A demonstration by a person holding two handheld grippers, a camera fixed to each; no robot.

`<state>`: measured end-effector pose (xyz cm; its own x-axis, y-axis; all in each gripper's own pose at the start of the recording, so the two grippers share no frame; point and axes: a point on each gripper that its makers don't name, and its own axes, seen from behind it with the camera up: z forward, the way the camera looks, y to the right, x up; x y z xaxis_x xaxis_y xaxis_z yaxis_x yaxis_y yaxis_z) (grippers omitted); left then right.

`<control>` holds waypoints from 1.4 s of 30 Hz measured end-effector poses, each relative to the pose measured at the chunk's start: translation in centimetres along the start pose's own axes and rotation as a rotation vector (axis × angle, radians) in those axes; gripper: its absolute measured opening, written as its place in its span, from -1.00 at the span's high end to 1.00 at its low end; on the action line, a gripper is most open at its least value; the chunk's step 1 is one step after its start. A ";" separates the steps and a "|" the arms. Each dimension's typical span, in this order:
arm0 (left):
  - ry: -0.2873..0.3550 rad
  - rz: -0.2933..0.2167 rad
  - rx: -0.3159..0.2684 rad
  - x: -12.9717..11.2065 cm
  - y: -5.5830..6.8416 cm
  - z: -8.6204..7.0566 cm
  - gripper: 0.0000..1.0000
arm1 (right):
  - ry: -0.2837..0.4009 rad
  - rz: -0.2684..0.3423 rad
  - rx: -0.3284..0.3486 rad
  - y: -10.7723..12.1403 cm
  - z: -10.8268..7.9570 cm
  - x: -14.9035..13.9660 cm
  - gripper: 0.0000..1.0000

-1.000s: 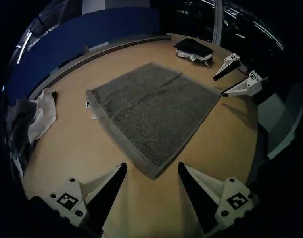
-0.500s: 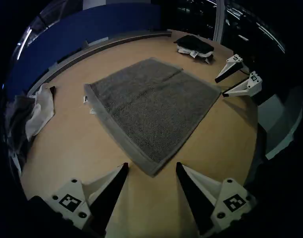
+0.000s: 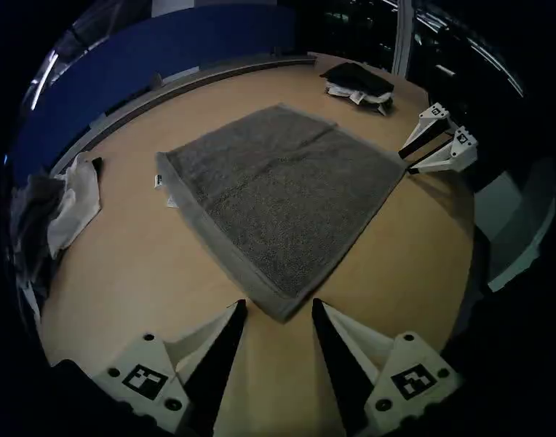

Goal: Fold towel

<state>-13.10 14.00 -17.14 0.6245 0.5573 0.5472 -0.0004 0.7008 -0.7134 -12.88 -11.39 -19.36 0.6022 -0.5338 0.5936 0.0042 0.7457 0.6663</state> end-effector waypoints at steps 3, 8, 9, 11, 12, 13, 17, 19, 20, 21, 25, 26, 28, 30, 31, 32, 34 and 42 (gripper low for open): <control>-0.002 0.007 0.006 0.0 -0.1 0.1 0.11 | -0.003 0.004 0.000 -0.1 0.2 -0.1 0.10; -0.002 0.008 0.008 0.1 0.1 0.1 0.30 | -0.003 0.007 -0.004 0.0 0.4 -0.1 0.29; -0.001 0.007 0.008 0.2 0.1 0.1 0.32 | -0.003 0.007 -0.004 0.0 0.4 -0.1 0.30; -0.002 0.004 0.008 0.2 0.0 0.1 0.37 | -0.002 0.009 -0.002 0.0 0.5 -0.2 0.32; -0.002 0.003 0.008 0.2 0.0 0.1 0.40 | -0.002 0.010 0.000 0.0 0.5 -0.2 0.33; -0.003 0.003 0.008 0.2 0.0 0.1 0.42 | -0.003 0.011 0.003 -0.1 0.5 -0.2 0.35; -0.006 0.009 0.009 0.2 0.1 0.1 0.53 | -0.004 0.015 0.013 -0.2 0.5 -0.3 0.50; -0.004 0.016 0.011 0.3 0.1 0.1 0.57 | -0.003 0.014 0.016 -0.3 0.5 -0.2 0.58; -0.003 0.019 0.012 0.3 0.1 0.2 0.59 | -0.002 0.013 0.016 -0.3 0.5 -0.2 0.60; -0.001 0.022 0.013 0.3 0.1 0.2 0.63 | -0.001 0.011 0.016 -0.3 0.5 -0.2 0.63; 0.006 0.028 0.016 0.5 0.1 0.0 0.81 | 0.003 0.004 0.013 -0.3 0.5 0.0 0.72; 0.004 0.026 0.016 0.6 0.2 0.0 0.82 | 0.003 0.003 0.012 -0.3 0.5 0.1 0.73; 0.000 0.021 0.012 0.6 0.2 0.0 0.83 | 0.004 0.002 0.010 -0.2 0.4 0.2 0.75; -0.003 0.016 0.007 0.6 0.2 0.0 0.84 | 0.005 0.001 0.007 -0.2 0.4 0.3 0.77; -0.004 0.013 0.006 0.6 0.2 -0.1 0.84 | 0.006 0.001 0.007 -0.1 0.3 0.4 0.78; -0.006 0.010 0.004 0.6 0.2 -0.1 0.84 | 0.007 0.001 0.007 -0.1 0.3 0.4 0.79; -0.007 0.008 0.002 0.6 0.3 -0.1 0.86 | 0.010 0.004 0.006 -0.1 0.3 0.5 0.81; -0.012 0.004 -0.009 0.7 0.7 -0.1 0.87 | 0.015 0.009 0.000 0.4 -0.1 1.0 0.85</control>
<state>-12.60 14.88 -17.29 0.6147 0.5654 0.5500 0.0041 0.6949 -0.7191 -12.17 -11.61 -18.58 0.6145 -0.5209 0.5924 -0.0010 0.7504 0.6609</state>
